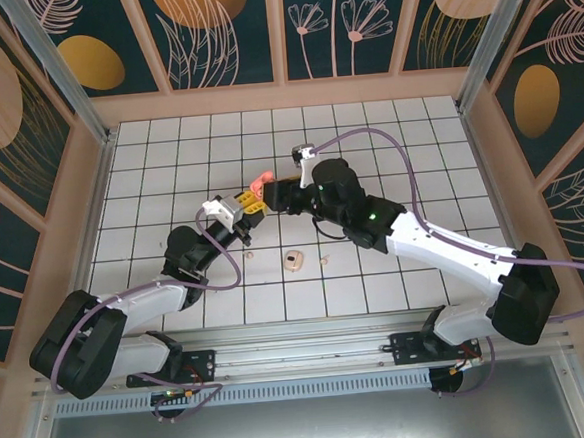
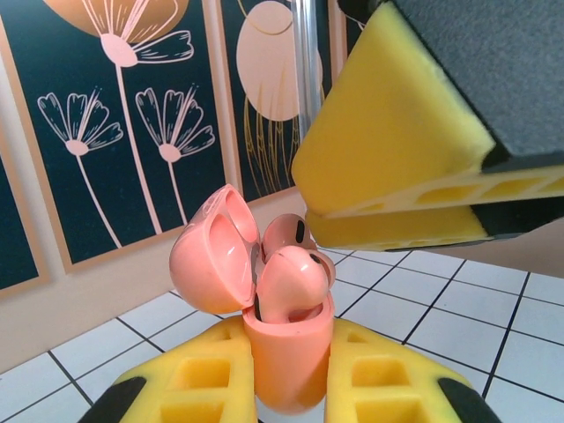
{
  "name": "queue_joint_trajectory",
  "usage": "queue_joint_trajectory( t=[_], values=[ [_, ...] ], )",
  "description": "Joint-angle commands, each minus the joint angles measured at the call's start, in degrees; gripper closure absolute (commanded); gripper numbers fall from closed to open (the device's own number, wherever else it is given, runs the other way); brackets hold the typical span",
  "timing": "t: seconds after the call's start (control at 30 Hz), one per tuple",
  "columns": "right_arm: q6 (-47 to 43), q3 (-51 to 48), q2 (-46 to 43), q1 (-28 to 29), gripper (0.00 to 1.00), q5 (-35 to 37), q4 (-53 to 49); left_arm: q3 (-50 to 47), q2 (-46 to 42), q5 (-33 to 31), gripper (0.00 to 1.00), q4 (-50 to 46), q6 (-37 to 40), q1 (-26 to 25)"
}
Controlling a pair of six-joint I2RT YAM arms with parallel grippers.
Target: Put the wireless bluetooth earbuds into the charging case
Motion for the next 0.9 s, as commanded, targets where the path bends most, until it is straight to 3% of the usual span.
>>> queue_joint_trajectory(
  t=[0.0, 0.5, 0.87],
  values=[
    [-0.9, 1.5, -0.7, -0.9, 0.35, 0.4, -2.9, 1.6, -0.8, 1.4, 0.94, 2.0, 0.7, 0.0],
    [-0.9, 2.1, 1.9, -1.9, 0.31, -4.0, -0.3, 1.7, -1.3, 1.4, 0.94, 2.0, 0.3, 0.1],
    [0.5, 3.2, 3.1, -2.4, 0.32, 0.7, -2.3, 1.3, -1.8, 1.5, 0.94, 2.3, 0.2, 0.1]
  ],
)
